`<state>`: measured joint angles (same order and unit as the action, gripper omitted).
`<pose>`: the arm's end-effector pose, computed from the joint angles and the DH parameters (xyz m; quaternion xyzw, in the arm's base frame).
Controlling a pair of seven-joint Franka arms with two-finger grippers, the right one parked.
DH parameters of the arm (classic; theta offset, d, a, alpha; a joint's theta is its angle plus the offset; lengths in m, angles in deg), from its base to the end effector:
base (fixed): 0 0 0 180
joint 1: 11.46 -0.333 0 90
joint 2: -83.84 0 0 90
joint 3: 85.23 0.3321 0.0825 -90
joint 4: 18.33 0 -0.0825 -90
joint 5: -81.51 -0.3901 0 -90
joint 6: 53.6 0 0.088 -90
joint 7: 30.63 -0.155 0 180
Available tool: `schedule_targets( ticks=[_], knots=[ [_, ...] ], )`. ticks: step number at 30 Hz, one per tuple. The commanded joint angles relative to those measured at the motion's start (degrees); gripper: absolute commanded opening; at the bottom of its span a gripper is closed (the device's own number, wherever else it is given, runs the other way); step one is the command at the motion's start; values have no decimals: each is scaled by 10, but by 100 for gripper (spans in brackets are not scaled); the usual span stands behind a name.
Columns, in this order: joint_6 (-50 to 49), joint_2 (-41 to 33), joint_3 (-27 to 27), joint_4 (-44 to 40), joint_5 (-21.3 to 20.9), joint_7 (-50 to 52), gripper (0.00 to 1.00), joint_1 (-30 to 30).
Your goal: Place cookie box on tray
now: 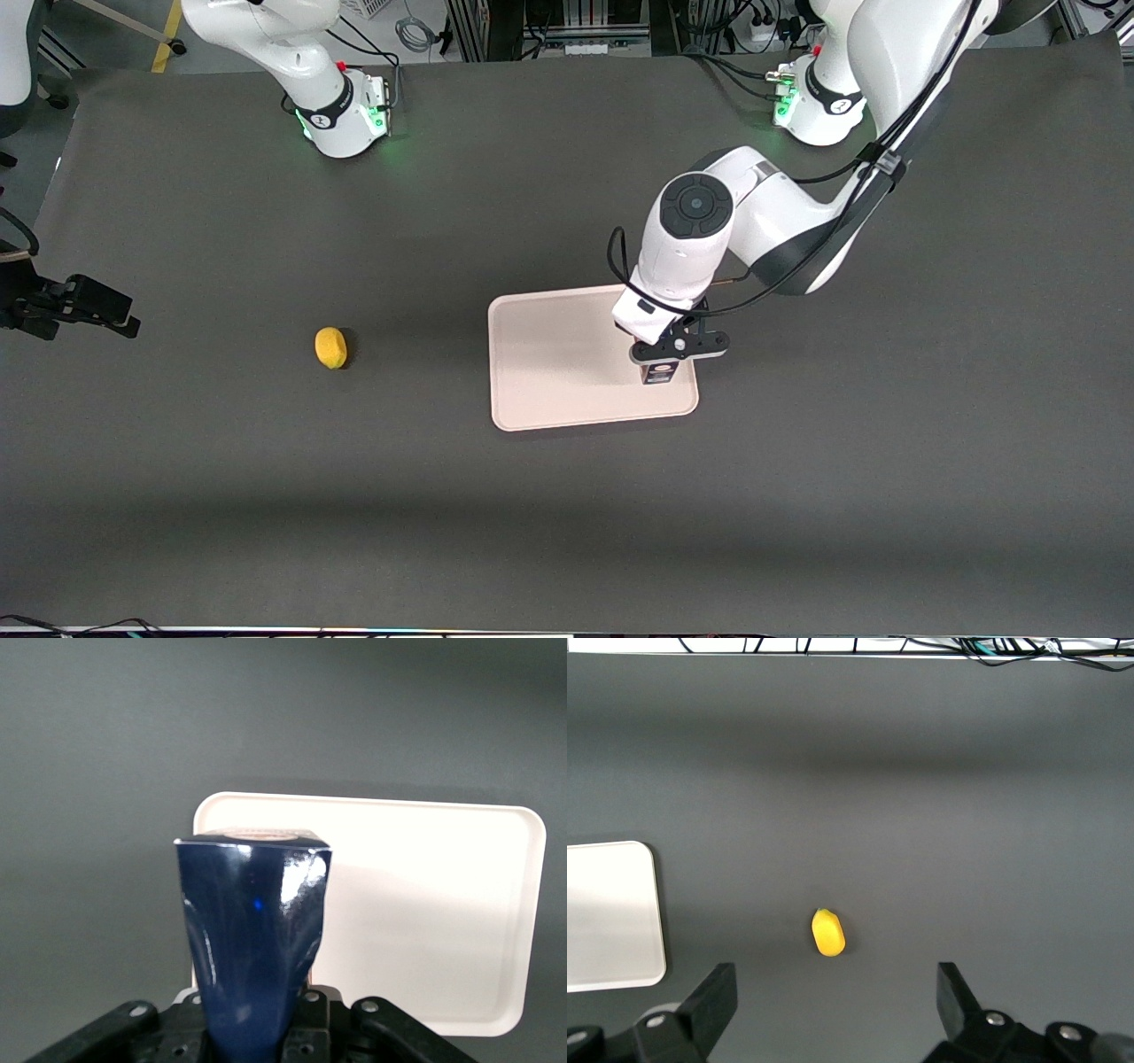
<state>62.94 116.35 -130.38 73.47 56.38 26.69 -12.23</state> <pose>0.5649 -0.4023 0.3414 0.9978 0.0616 0.0167 0.0162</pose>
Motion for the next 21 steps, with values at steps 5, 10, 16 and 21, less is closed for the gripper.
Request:
schedule_targets(
  ticks=[5, 10, 16, 21],
  knots=[
    [54, 27, -1, 33, -73, 41, 21, 6],
    [69, 47, 1, 46, -114, 56, 21, 6],
    [77, 63, 4, 51, -128, 59, 21, 5],
    [83, 77, 4, 51, -129, 73, 22, 4]
  ],
)
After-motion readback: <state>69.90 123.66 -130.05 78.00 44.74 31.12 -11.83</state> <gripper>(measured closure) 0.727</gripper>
